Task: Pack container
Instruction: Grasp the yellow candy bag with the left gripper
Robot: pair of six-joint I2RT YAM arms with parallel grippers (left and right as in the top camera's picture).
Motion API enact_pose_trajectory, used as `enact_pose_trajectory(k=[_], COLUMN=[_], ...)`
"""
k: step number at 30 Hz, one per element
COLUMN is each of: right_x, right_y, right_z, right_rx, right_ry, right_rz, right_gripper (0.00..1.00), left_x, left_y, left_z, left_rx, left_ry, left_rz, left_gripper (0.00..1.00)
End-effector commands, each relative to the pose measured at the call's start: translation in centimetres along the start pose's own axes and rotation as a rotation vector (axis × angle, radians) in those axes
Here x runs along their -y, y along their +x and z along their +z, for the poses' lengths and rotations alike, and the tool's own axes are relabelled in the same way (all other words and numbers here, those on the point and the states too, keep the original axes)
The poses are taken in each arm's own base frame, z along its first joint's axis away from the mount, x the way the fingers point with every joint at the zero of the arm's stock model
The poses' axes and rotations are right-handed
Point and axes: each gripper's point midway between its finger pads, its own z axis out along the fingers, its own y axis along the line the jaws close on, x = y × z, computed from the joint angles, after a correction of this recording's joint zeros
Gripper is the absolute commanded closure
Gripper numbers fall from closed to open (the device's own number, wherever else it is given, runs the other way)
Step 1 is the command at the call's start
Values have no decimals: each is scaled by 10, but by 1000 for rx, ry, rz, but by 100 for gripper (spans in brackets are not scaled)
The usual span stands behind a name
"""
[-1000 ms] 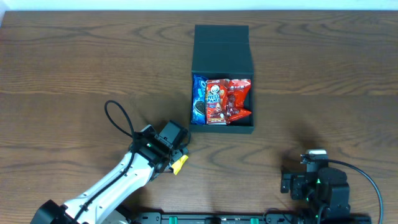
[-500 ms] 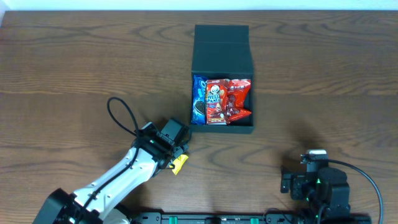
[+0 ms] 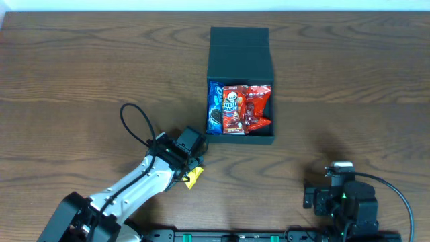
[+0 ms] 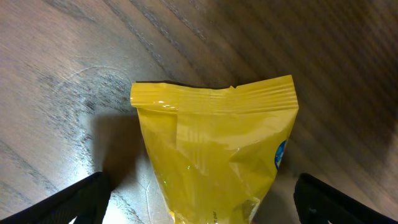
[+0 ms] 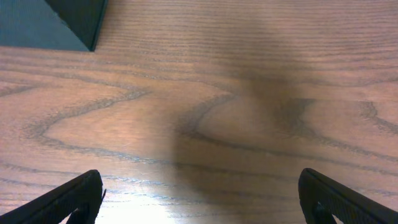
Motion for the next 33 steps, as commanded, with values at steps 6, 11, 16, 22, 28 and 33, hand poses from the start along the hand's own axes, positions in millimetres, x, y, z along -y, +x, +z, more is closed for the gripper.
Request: enact_pose_trajectory(k=[6, 11, 16, 22, 28, 33], right_x=[1, 1, 1, 1, 1, 1], right_y=[1, 1, 1, 1, 1, 1], right_z=[0, 0, 0, 0, 0, 0], right_rx=[-1, -1, -1, -1, -1, -1], right_ry=[6, 6, 6, 6, 6, 6], right_rz=[-5, -5, -5, -5, -5, -5], right_gripper=[1, 1, 1, 1, 1, 1], left_x=[-4, -4, -4, -4, -4, -4], left_y=[-3, -3, -3, -3, -3, -3], left_z=[4, 4, 4, 4, 4, 4], left_rx=[16, 16, 16, 17, 16, 17], left_ry=[-24, -23, -23, -22, -23, -22], left_rz=[7, 8, 8, 8, 8, 8], left_gripper=[12, 26, 32, 40, 47, 55])
